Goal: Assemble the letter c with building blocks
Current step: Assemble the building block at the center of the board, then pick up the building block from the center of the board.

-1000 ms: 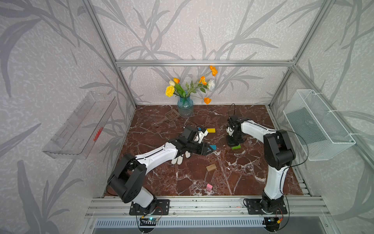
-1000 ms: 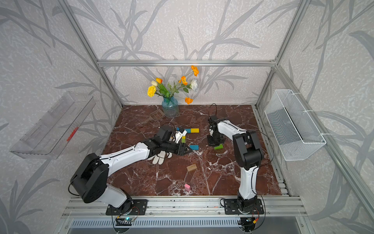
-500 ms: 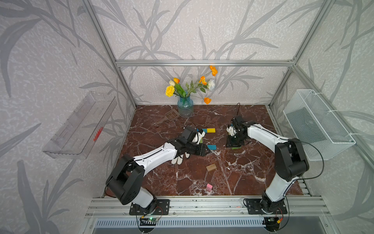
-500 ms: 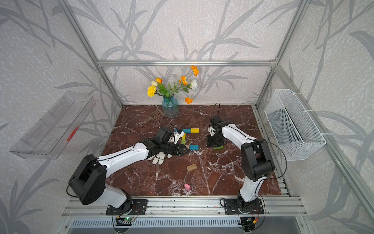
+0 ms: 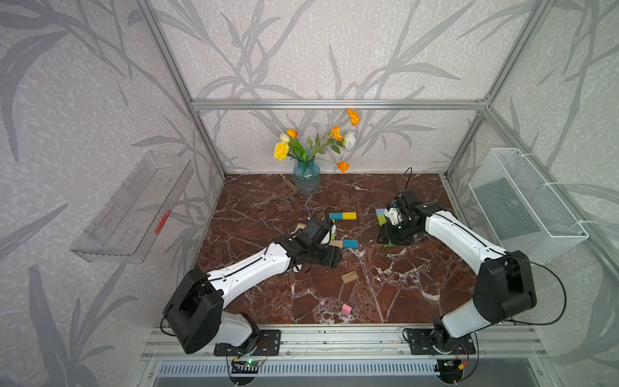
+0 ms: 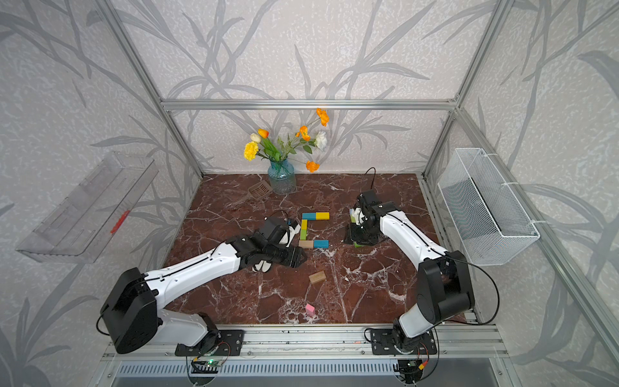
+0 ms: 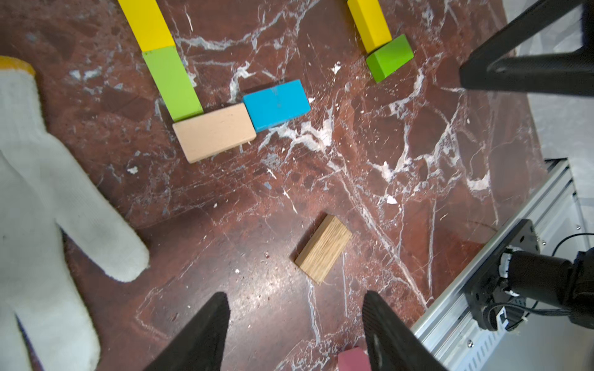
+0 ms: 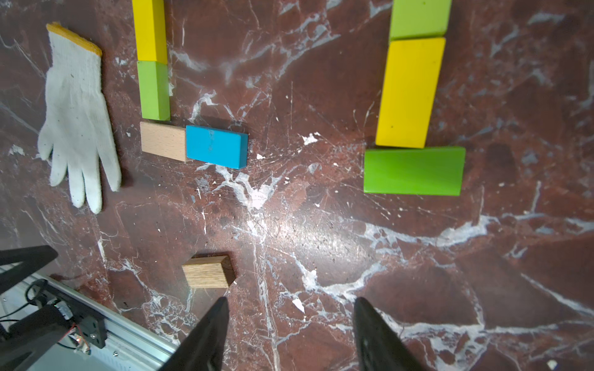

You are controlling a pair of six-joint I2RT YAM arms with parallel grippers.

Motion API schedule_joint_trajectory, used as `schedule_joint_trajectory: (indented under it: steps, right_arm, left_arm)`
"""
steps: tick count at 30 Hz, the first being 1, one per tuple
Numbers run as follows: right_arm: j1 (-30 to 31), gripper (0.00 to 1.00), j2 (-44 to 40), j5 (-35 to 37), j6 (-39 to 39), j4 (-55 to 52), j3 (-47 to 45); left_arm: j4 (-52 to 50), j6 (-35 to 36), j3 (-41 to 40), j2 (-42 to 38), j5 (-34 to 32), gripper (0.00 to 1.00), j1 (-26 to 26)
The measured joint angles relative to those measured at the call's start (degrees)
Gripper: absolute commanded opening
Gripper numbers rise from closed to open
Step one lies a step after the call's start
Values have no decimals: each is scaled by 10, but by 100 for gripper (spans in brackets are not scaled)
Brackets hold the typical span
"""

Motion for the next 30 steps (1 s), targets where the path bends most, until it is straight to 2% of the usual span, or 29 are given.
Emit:
schedule_joint_trajectory:
  steps: [10,30]
  right_arm:
    - [-57,71,-36,-38,-2,-40,-18]
    - [-89,74,-43,-93,-19,-53,-41]
  left_arm:
    - [-30,23,12,15,-28,70,-38]
    - [-69,143,86,148,-20,70,-102]
